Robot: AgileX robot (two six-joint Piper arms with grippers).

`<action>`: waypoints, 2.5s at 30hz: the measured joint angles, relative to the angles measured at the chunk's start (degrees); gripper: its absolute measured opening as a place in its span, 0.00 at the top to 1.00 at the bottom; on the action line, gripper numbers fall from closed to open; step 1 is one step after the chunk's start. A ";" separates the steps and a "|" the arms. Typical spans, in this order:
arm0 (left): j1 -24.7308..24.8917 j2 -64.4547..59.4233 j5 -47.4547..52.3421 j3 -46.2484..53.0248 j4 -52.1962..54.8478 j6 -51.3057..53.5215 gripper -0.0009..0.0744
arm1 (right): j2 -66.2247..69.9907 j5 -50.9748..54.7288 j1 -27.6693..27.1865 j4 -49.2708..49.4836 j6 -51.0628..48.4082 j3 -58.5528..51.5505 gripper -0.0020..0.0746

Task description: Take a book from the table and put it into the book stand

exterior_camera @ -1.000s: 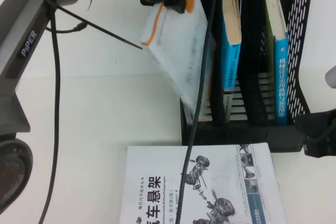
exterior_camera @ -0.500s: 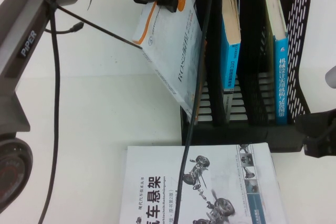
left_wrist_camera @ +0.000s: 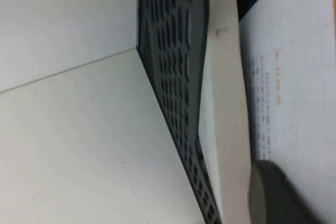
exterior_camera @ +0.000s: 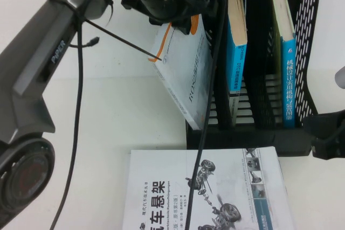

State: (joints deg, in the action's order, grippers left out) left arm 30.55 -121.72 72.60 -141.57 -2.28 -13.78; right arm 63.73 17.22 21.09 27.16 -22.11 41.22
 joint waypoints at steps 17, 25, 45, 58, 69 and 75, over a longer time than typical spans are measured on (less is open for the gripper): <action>-0.20 -0.44 -8.58 -0.70 -0.60 0.22 0.85 | 0.00 -0.09 0.00 0.39 0.00 0.00 0.97; -0.20 -3.73 -9.90 -1.12 -1.86 1.07 0.85 | 0.10 -0.09 0.00 0.39 0.00 0.00 0.97; -0.23 -5.69 -19.93 -2.46 -3.24 5.40 0.41 | 1.48 0.56 0.00 0.39 -0.10 0.00 0.97; -0.23 10.53 -14.31 -5.90 14.38 3.03 0.97 | 1.30 0.22 0.00 0.39 -4.32 0.00 0.97; -0.33 25.02 -3.03 1.45 21.24 3.43 0.99 | -9.40 0.52 0.00 -0.39 -7.15 0.00 0.97; -0.33 32.00 -8.25 19.67 20.14 3.57 0.99 | -17.18 4.31 0.00 -4.42 -2.84 0.00 0.97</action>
State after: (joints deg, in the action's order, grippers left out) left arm 30.22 -89.72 64.34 -121.91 17.85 -10.21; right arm 46.55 21.53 21.09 22.74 -24.95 41.22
